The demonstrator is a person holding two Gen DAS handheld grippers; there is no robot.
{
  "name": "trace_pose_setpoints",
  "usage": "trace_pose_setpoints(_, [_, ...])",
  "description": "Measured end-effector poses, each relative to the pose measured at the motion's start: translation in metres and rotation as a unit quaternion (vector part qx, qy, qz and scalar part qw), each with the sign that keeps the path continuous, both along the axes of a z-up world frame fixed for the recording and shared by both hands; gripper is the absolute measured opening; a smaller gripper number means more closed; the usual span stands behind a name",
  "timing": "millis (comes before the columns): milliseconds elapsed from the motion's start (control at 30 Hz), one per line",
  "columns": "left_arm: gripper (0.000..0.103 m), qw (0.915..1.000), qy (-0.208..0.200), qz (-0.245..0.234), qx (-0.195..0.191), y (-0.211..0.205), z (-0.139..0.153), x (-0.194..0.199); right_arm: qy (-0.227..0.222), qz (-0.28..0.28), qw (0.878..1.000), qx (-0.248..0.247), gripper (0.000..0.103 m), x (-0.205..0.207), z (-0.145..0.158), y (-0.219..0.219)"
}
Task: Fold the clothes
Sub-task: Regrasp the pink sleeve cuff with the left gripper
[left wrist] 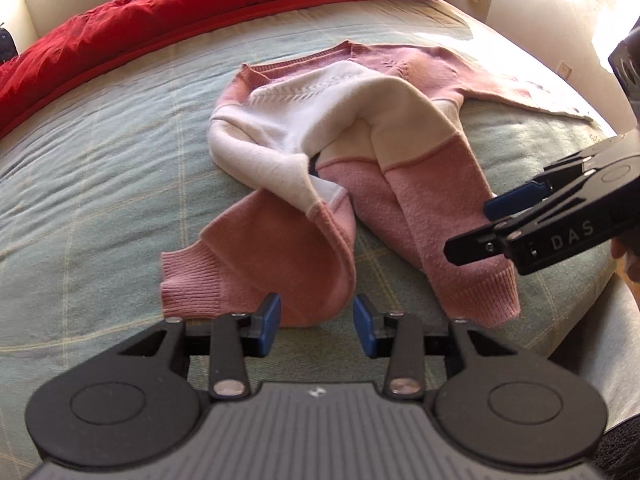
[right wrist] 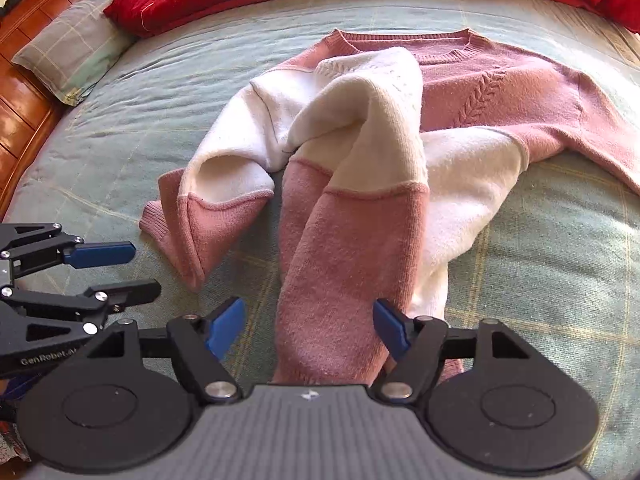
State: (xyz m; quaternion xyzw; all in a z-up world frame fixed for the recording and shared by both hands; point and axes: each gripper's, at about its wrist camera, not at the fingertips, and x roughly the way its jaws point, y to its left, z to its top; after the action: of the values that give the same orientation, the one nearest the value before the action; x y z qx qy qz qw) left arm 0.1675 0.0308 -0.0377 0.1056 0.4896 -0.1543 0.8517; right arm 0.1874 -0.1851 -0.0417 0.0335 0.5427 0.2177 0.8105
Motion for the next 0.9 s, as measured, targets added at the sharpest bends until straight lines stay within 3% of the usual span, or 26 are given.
trace_pose_setpoints(100, [0.039, 0.9997, -0.013, 0.014, 0.018, 0.015, 0.008, 0.007, -0.011, -0.002, 1.0, 0.003, 0.076, -0.002, 0.006, -0.002])
trace_pose_setpoints(167, [0.039, 0.9994, -0.017, 0.029, 0.01, 0.027, 0.008, 0.019, -0.017, -0.003, 1.0, 0.001, 0.077, -0.002, 0.01, -0.002])
trace_pose_setpoints(300, [0.039, 0.9961, 0.009, 0.077, -0.043, 0.048, -0.006, 0.048, -0.02, -0.008, 1.0, -0.004, 0.078, 0.0, 0.013, -0.003])
trace_pose_setpoints(433, [0.039, 0.9829, 0.055, 0.124, -0.125, 0.06, -0.033, 0.069, -0.014, -0.008, 1.0, -0.011, 0.078, 0.001, 0.01, -0.002])
trace_pose_setpoints(600, [0.036, 0.9684, 0.071, 0.155, -0.182, 0.063, -0.055, 0.083, -0.009, -0.009, 1.0, -0.021, 0.078, 0.004, 0.006, -0.003])
trace_pose_setpoints(700, [0.007, 0.9681, 0.076, 0.162, -0.176, 0.061, -0.057, 0.084, -0.01, -0.011, 1.0, -0.023, 0.078, 0.005, 0.007, -0.004])
trace_pose_setpoints(900, [0.006, 0.9739, 0.046, 0.168, -0.146, 0.067, -0.035, 0.081, -0.011, -0.014, 1.0, -0.025, 0.078, 0.006, 0.007, -0.005])
